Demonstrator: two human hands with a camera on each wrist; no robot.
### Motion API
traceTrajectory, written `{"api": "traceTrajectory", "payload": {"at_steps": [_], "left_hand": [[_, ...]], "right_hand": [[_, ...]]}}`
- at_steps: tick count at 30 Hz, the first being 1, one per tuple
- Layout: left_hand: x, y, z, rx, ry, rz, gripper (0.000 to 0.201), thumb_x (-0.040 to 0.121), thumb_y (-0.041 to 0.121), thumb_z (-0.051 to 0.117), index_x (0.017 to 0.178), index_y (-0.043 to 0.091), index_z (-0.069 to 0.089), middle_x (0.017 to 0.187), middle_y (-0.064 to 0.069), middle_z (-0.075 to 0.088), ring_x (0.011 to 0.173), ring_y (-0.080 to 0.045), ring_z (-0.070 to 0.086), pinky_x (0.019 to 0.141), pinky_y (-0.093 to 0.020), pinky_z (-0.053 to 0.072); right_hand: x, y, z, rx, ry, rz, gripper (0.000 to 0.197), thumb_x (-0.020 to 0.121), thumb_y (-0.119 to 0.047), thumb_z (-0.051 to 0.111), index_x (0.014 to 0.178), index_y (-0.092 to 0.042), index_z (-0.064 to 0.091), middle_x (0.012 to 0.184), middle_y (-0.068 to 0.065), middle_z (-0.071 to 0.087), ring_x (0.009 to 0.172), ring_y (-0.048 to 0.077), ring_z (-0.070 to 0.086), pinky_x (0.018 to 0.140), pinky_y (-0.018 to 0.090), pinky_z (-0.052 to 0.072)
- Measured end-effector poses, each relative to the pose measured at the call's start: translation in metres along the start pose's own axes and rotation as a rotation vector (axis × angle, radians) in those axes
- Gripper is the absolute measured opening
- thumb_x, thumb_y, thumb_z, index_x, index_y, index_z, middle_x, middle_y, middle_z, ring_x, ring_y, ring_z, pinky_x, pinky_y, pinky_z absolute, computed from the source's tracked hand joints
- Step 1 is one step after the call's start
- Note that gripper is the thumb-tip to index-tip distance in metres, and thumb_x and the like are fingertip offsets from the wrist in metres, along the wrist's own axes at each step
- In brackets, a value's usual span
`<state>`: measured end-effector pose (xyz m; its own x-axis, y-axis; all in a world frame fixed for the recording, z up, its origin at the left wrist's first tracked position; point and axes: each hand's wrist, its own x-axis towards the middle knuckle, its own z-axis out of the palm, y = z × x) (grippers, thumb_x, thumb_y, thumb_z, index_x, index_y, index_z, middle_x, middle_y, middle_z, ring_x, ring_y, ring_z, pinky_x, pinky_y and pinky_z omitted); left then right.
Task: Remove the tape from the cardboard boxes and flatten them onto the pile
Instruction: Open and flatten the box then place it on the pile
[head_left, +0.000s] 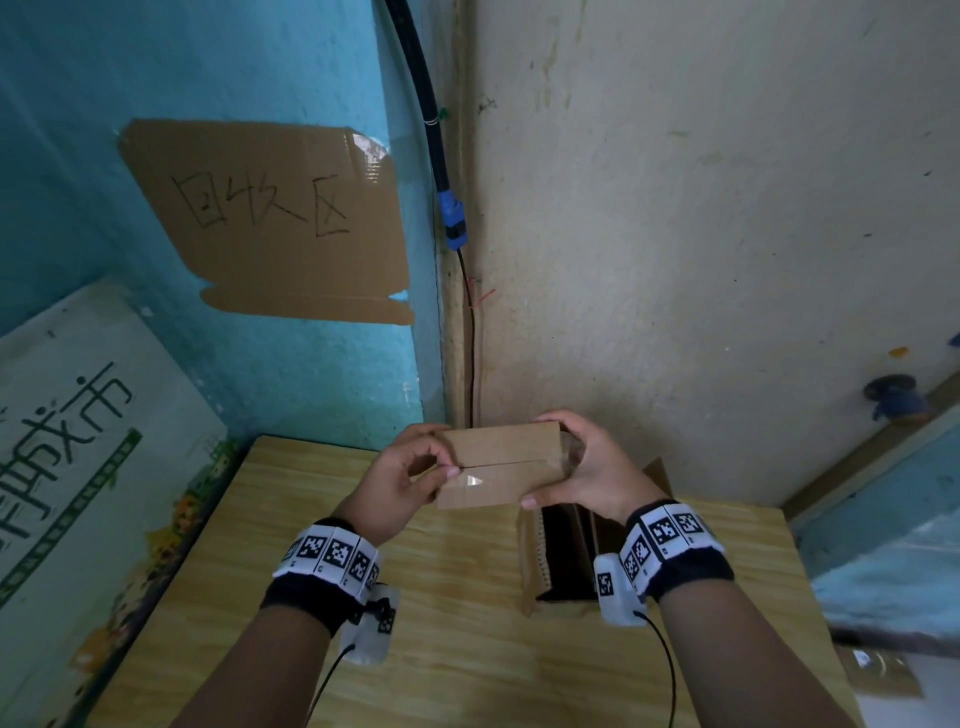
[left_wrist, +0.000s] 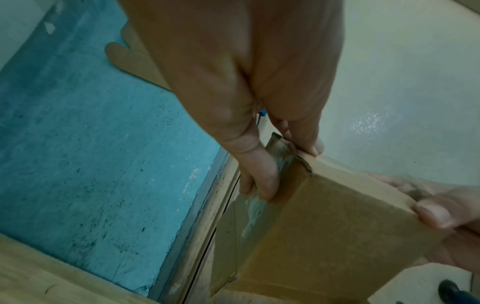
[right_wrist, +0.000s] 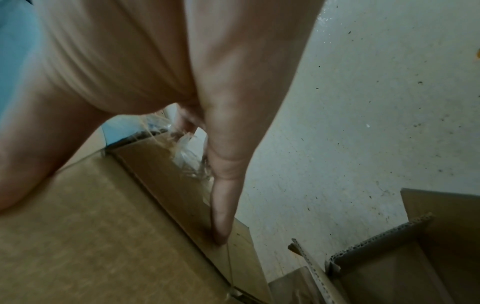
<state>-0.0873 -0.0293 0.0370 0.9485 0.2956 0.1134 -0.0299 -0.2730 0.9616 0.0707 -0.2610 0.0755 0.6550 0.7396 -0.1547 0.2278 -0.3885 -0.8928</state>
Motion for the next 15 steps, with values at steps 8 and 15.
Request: {"api": "traceTrajectory", "payload": {"at_steps": [8, 15], "left_hand": [[0.0, 0.0, 0.003, -0.008, -0.044, 0.079, 0.008, 0.09, 0.015, 0.07, 0.088, 0.015, 0.063, 0.128, 0.022, 0.057, 0.138, -0.016, 0.046, 0.107, -0.048, 0.047], [0.002, 0.007, 0.004, 0.116, -0.088, 0.102, 0.027, 0.077, 0.023, 0.083, 0.099, 0.027, 0.068, 0.133, 0.021, 0.047, 0.143, -0.012, 0.036, 0.112, -0.049, 0.042]], "right_hand": [[0.001, 0.005, -0.005, 0.023, 0.023, 0.008, 0.09, 0.046, -0.028, 0.103, 0.124, -0.041, 0.061, 0.121, -0.013, 0.067, 0.117, 0.007, 0.062, 0.101, 0.046, 0.056], [0.005, 0.003, -0.006, 0.002, 0.024, 0.003, 0.089, 0.046, -0.03, 0.103, 0.124, -0.039, 0.061, 0.12, -0.013, 0.067, 0.117, 0.007, 0.062, 0.099, 0.047, 0.057]]}}
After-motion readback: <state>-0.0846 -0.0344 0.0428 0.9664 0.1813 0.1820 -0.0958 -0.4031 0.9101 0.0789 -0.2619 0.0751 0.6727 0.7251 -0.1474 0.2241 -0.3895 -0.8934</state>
